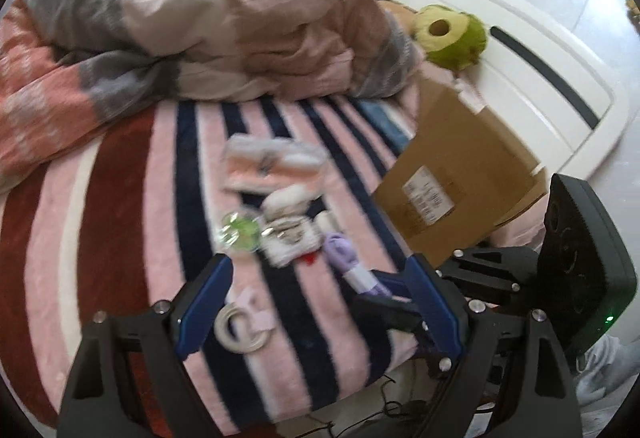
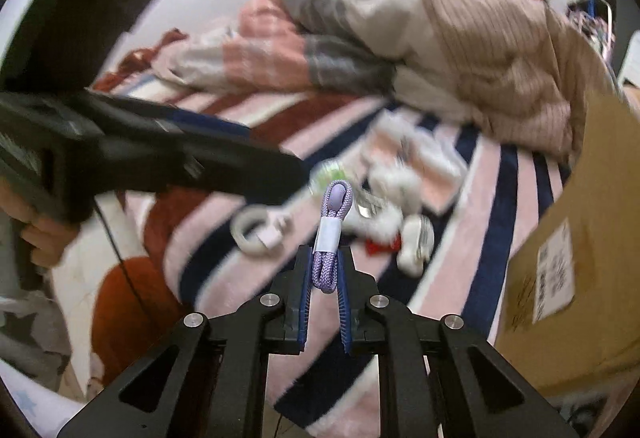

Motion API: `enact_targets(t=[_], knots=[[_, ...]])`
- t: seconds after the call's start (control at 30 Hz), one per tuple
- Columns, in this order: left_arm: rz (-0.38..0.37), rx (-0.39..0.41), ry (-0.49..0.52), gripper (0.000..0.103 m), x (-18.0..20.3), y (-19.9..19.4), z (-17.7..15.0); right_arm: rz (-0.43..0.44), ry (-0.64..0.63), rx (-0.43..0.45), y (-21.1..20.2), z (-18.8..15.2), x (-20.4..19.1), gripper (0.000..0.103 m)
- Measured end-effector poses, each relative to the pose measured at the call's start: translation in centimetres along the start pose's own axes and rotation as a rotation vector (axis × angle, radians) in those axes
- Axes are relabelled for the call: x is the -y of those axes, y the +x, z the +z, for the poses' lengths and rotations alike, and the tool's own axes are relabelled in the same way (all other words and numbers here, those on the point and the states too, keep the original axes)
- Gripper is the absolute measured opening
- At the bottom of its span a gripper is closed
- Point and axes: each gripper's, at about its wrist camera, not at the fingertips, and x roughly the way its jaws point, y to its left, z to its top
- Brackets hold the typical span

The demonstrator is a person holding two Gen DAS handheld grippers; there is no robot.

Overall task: Organize objects
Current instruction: 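Carry the purple cable into the cardboard box and open the right tool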

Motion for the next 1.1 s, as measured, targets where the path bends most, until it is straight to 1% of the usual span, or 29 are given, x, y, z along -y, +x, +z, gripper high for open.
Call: enact_targets(t=[0.1,0.17,0.2,0.23,0.27,0.33,0.37,0.43,0.57,0.77,0.97,1.1], knots=[[-0.046,0.01,0.001,0.071,0.6,-0.3,1.1,0.03,-0.02,0.033,-1.2,1.3,0.1,0.008],[-0.078,0.022,-0.007,0.067,0.9,-0.6,2.0,0.033,-0.034,0.055,-1.8,1.9,0.2,0.008],[-0.094,0.028,-0.014,0.062,1.0,-0.7,2.5,0.036,-0.039,0.063,-2.2,2.2,0.3,0.008],[-0.104,0.03,-0.014,0.053,1.2,-0.8,2.8,0.04,-0.042,0.072,-2.6,2.5,0.5,0.008],[-0.118,0.033,-0.007,0.05,1.5,-0.9,3.3,0.042,-0.042,0.078,-2.9,2.7,0.7,0.008],[-0.122,0.032,0.021,0.037,2.4,-0.8,4.2,0.043,-0.043,0.094,-3.7,3.2,1.1,0.008],[-0.117,0.031,0.031,0.035,2.8,-0.8,4.6,0.039,-0.046,0.102,-4.1,3.4,1.3,0.008],[-0.119,0.03,0.058,0.026,3.9,-0.7,5.4,0.027,-0.058,0.12,-5.0,3.6,1.8,0.008],[-0.11,0.033,0.1,0.025,6.1,-0.3,7.0,0.001,-0.045,0.132,-6.6,4.0,3.4,0.008],[-0.11,0.025,0.171,0.025,10.7,1.1,9.7,-0.027,0.003,0.155,-9.8,3.9,7.3,0.008],[-0.1,-0.031,0.236,0.025,16.0,4.6,12.1,-0.032,0.088,0.146,-12.5,2.6,12.7,0.008],[-0.081,-0.075,0.273,0.025,18.5,7.1,13.0,-0.025,0.128,0.112,-13.2,1.6,16.1,0.008]])
